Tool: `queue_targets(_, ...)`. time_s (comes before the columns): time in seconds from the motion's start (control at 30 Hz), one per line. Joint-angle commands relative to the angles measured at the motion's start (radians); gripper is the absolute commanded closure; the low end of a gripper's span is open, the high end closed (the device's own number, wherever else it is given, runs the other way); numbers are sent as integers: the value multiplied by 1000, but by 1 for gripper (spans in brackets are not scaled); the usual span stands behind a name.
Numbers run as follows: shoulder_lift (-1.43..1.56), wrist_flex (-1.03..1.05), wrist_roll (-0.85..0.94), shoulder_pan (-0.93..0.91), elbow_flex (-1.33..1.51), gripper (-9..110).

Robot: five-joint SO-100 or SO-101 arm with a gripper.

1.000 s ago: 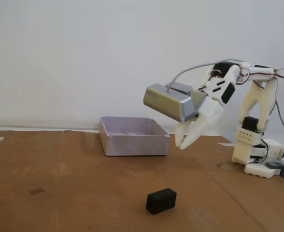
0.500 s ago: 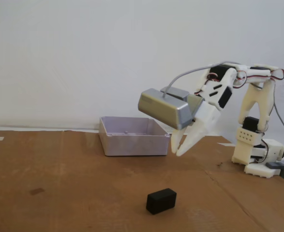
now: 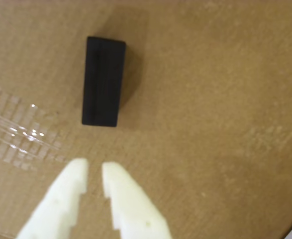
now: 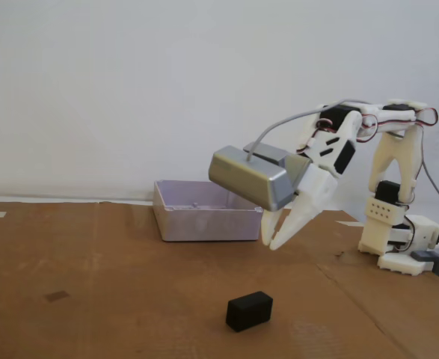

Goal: Grasp a block and put it in the box.

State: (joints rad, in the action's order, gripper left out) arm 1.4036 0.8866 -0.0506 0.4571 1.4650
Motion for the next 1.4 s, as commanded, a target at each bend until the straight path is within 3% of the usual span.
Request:
queue_targets(0.0,35,-44,-6,-17,-133,99)
queue_targets(0.9,-34,-44,5,-38,-135,99)
queue_targets(1.2,-152,-272,-5,-11,-135,99)
queue_targets(1.37,-169,-284,2,11,-135,99)
